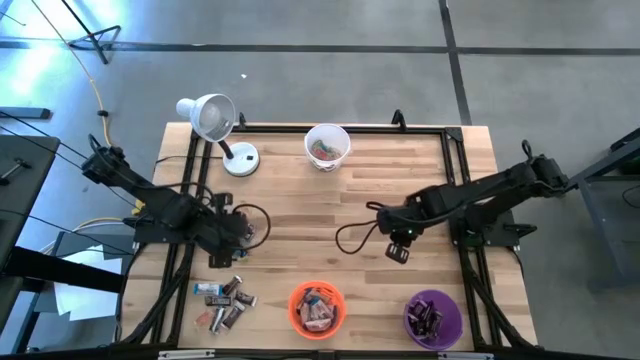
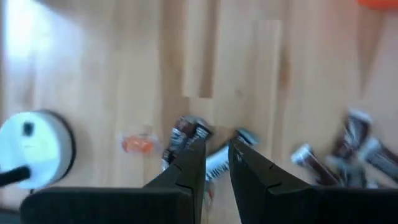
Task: Organize candy in baskets
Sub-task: Put the orange gummy into the white bucket
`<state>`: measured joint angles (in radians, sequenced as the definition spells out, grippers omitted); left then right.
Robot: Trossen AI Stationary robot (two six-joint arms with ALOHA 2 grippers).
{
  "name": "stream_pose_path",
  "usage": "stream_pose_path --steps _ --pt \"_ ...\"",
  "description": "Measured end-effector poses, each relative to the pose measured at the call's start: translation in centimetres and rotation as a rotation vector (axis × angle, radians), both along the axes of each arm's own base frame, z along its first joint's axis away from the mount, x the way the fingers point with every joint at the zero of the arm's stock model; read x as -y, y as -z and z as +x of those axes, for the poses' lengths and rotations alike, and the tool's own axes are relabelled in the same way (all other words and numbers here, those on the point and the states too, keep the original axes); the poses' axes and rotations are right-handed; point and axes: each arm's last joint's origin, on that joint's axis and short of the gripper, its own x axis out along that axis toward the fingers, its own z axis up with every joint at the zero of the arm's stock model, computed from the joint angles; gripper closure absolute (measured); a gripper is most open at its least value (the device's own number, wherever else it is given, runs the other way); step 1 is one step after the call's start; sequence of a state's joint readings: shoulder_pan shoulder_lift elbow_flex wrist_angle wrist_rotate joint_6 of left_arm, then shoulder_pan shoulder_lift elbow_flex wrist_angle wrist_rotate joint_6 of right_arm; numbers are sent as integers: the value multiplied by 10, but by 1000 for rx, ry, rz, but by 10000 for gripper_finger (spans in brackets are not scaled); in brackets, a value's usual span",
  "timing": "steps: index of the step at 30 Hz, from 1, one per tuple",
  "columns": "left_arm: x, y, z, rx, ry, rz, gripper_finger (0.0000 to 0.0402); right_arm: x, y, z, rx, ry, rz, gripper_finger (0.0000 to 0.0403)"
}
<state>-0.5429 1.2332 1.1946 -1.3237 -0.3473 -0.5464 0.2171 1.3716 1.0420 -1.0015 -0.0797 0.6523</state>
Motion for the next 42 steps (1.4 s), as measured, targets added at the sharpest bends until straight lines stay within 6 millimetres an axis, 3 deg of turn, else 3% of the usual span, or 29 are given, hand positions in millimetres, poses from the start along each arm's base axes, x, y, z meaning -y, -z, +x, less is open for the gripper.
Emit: stream_pose_path --steps 8,14,20,29,36,42 --pt "-11 1 4 138 -593 -136 346 7 0 -1 -24 8 -10 403" --pt "-20 0 3 280 -840 -92 346 13 0 0 -20 -3 -17 403" --pt "-27 0 -3 269 -951 -49 333 16 1 0 -18 -40 -25 403" --pt "-28 0 -3 276 -925 -20 279 16 1 0 -14 -89 -35 403" --pt "-27 4 5 426 -893 31 261 18 1 0 -10 -111 -41 403" --pt "-39 17 6 348 -1186 -114 261 28 1 1 -11 -71 -41 403"
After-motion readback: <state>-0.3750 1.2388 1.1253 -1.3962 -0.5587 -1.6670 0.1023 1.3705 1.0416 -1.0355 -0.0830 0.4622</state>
